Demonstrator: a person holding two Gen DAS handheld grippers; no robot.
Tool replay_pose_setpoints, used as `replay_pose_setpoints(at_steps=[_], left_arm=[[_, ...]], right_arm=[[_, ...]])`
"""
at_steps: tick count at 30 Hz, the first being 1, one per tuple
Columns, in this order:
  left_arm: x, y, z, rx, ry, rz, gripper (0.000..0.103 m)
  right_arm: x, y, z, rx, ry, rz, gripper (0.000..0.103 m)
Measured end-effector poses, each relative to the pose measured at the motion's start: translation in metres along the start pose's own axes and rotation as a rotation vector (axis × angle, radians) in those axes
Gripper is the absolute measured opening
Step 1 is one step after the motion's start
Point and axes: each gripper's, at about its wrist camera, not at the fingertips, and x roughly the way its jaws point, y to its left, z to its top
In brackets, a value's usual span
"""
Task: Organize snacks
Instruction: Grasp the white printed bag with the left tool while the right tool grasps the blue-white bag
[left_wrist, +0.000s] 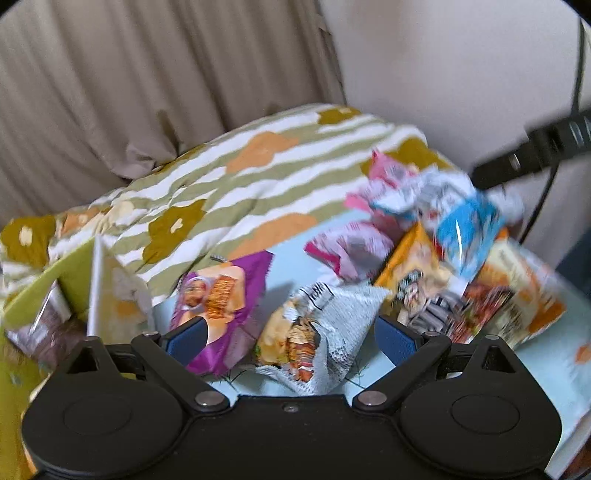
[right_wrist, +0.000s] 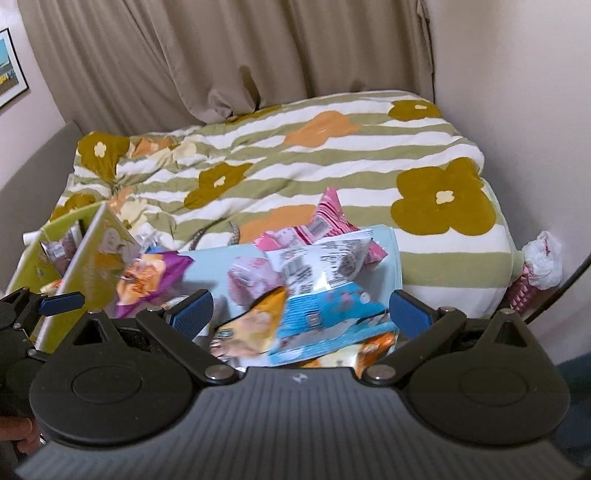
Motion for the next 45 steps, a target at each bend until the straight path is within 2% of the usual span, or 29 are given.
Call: replay_pose_setpoints(at_steps=[6,14,17,19,21,24,41,44,45], left_arm=[[0.036,-0.023,-0.001,0.168,0.038,0.013,0.098],[0.068,-0.036,-0.005,0.299,0.095,0.007,0.088],[0.072,-0.038,-0.007,0.324,0.099,0.027,0.08],[0.073,-0.039,-0.008,0.347,0.095,0.043,0.067],[0.073,-0.039,-0.008,0.339,0.106,0.035,0.058],[0.072,-0.036,-0.009,0.314,0.111,0.038,0.053],[0.041,-0.036,-0.008,0.178,0.092,0.071,0.053],[0.035,-0.035,-0.006,0.152,0.088,0.075,0.053],[0.034,-0.034,-0.006,0.14,0.087,0.075,0.053]], right_arm=[[0.034,-0.015,0.005,-0.029,0.037,0.028,0.103],[0.066,-0.02,0.006,-0.046,0.075,0.048,0.103],[0.074,-0.019,0.006,-0.051,0.089,0.056,0.103],[0.078,-0.019,0.006,-0.053,0.093,0.058,0.103],[0.081,-0.018,0.007,-0.054,0.098,0.06,0.103],[0.083,-0.016,0.006,-0.055,0.102,0.061,0.103],[0.099,-0.016,0.009,-0.042,0.113,0.052,0.103],[0.103,-0.018,0.009,-0.018,0.121,0.063,0.098],[0.103,-0.019,0.009,-0.013,0.121,0.063,0.094]])
